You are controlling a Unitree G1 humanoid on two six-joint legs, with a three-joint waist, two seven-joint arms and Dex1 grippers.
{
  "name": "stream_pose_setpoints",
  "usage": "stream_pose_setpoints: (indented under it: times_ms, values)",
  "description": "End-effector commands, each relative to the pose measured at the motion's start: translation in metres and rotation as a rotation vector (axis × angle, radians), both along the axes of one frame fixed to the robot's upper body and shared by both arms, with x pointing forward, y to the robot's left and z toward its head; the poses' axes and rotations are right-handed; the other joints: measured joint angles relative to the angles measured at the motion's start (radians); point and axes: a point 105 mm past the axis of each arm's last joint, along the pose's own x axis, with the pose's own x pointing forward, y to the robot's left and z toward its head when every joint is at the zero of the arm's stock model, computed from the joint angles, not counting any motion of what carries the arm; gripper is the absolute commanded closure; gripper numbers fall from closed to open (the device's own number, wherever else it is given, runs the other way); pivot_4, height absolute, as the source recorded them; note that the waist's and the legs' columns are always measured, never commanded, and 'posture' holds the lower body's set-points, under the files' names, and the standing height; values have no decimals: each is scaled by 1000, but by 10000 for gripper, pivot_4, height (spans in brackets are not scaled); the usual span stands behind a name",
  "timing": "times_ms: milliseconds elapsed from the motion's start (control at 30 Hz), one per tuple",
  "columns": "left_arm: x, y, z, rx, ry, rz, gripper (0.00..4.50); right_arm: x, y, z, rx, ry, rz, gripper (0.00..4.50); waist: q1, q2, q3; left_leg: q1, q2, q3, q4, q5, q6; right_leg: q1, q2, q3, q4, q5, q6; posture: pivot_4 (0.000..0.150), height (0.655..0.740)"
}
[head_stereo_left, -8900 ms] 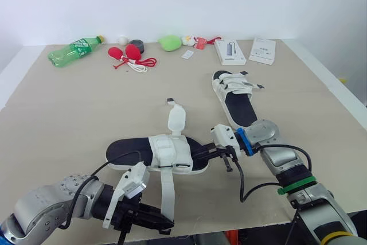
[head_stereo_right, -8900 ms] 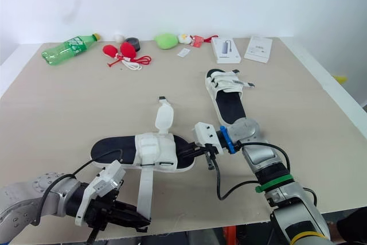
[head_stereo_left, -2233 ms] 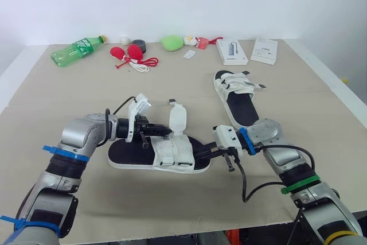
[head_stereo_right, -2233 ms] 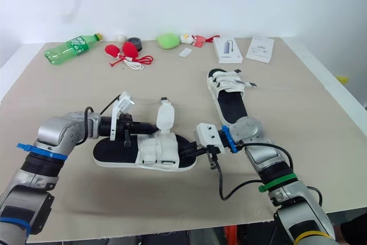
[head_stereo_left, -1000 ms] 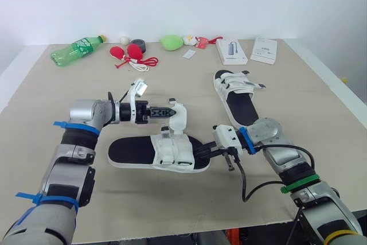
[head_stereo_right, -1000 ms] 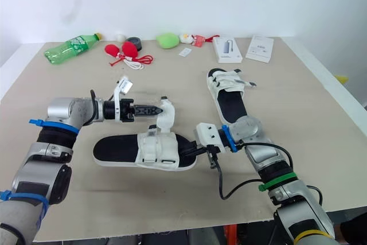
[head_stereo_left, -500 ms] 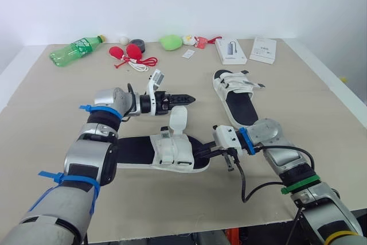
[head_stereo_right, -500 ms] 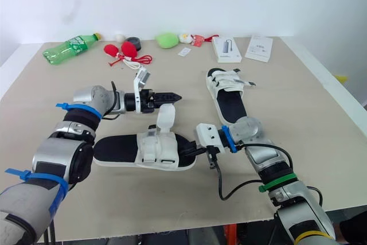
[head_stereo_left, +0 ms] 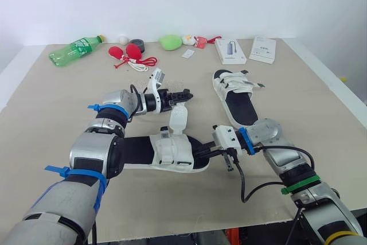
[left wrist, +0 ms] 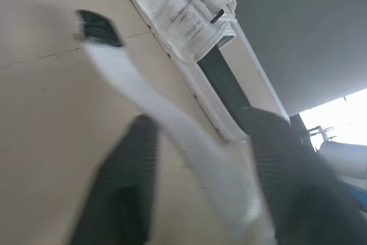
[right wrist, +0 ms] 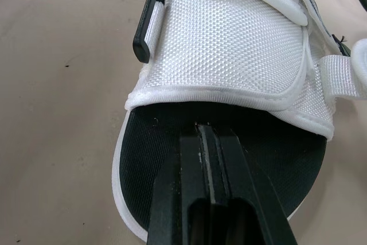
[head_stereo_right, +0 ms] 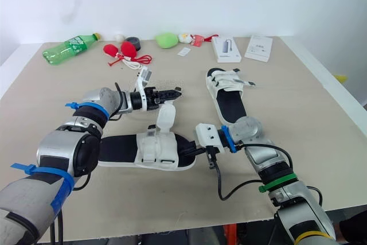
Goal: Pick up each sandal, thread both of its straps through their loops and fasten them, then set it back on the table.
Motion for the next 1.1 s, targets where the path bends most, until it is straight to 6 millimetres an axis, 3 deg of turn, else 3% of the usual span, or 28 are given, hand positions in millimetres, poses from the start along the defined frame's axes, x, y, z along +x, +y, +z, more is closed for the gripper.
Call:
stream_pose_setpoints:
  times_ms: [33, 100, 200, 300, 433, 633, 867, 1067, 1100]
  values:
    - [5, -1, 19, -6, -106, 1, 38232, 5, -14, -15, -87, 23, -72, 45000, 0, 0, 0, 0, 0, 0, 0, 0, 0, 0, 0, 0, 0, 0, 0, 1500, 7400]
    - [5, -1, 22, 21, -171, -19, 44131, 5, -14, -15, -87, 23, -69, 45000, 0, 0, 0, 0, 0, 0, 0, 0, 0, 0, 0, 0, 0, 0, 0, 1500, 7400]
    - [4, -1, 27, 91, -334, -68, 44669, 5, -14, -15, -87, 23, -67, 45000, 0, 0, 0, 0, 0, 0, 0, 0, 0, 0, 0, 0, 0, 0, 0, 1500, 7400]
    - [-7, -4, 43, 232, -714, -174, 44669, 6, -14, -13, -88, 22, -65, 45000, 0, 0, 0, 0, 0, 0, 0, 0, 0, 0, 0, 0, 0, 0, 0, 1500, 7400]
    - [-47, -13, 50, 443, -1269, -363, 44669, 4, -15, -13, -91, 23, -61, 45000, 4, 1, 0, 0, 0, 0, -2, 1, -1, 0, 0, 1, 0, 0, 0, 1500, 7400]
    - [-114, -1, 32, 583, -1933, -644, 44669, 3, -14, -14, -95, 27, -51, 45000, 7, 1, 0, 1, 0, 3, -2, 1, -1, 1, -1, 4, -1, -2, -5, 1500, 7400]
    - [-139, 16, 16, 587, -2287, -792, 44669, 1, -10, -18, -99, 34, -27, 45000, 7, 1, 0, 2, 0, 7, -1, 3, 3, 2, -2, 7, -1, -1, -4, 1500, 7400]
    - [-143, 13, 17, 538, -2390, -758, 44669, 3, -9, -18, -102, 29, -18, 45000, 7, 1, 0, 2, 0, 8, -1, 3, 4, 1, -2, 8, -1, -1, -4, 1500, 7400]
    - [-143, 12, 17, 531, -2381, -745, 42141, 3, -9, -18, -102, 29, -17, 45000, 6, 1, 0, 2, 0, 8, -1, 3, 4, 1, -2, 8, -1, -1, -4, 1500, 7400]
